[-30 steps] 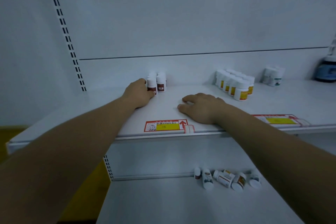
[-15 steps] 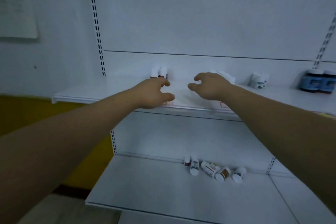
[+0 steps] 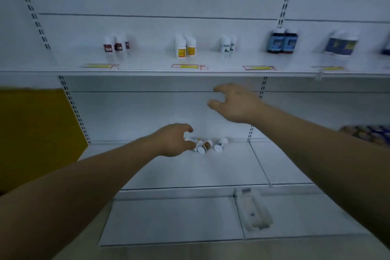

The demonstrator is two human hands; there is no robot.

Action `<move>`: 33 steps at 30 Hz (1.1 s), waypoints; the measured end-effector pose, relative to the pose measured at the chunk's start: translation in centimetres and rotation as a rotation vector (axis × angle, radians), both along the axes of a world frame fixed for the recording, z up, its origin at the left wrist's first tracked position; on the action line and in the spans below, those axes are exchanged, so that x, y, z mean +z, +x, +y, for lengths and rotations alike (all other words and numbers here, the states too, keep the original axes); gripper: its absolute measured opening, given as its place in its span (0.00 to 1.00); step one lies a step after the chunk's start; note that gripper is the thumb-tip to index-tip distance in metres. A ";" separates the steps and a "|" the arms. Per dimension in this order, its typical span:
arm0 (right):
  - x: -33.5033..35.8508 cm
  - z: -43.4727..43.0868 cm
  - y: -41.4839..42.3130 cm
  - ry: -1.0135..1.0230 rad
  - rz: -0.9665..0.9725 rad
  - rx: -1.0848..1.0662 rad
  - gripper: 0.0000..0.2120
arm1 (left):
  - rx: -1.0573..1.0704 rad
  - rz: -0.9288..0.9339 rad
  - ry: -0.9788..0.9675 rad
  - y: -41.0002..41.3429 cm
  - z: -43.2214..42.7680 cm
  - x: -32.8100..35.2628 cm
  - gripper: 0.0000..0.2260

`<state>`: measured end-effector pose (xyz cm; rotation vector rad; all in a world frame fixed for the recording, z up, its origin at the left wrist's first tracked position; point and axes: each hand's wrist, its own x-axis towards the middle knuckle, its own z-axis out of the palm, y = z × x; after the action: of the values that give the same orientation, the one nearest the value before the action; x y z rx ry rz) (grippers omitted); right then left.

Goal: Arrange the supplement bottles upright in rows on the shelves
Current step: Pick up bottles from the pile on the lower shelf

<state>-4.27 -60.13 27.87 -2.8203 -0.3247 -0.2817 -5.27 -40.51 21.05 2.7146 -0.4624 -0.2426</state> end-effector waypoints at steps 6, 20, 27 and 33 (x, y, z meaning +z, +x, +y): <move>-7.6 -1.5 1.8 0.002 0.210 -0.074 0.29 | 0.042 0.230 0.041 1.5 -0.3 -8.4 0.28; -23.5 -1.7 15.1 -0.068 0.566 -0.205 0.26 | 0.074 0.394 0.009 13.1 0.6 -20.4 0.30; -31.6 -5.0 21.7 -0.019 0.624 -0.255 0.26 | 0.127 0.294 -0.066 20.7 -4.9 -25.2 0.30; -37.7 -6.9 24.2 0.020 0.660 -0.189 0.35 | 0.134 0.047 0.075 25.3 -9.0 -29.2 0.28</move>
<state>19.93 -67.02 -9.81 -2.7291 0.0916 0.5966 20.01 -49.49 -8.15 2.7918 -0.2611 -0.2916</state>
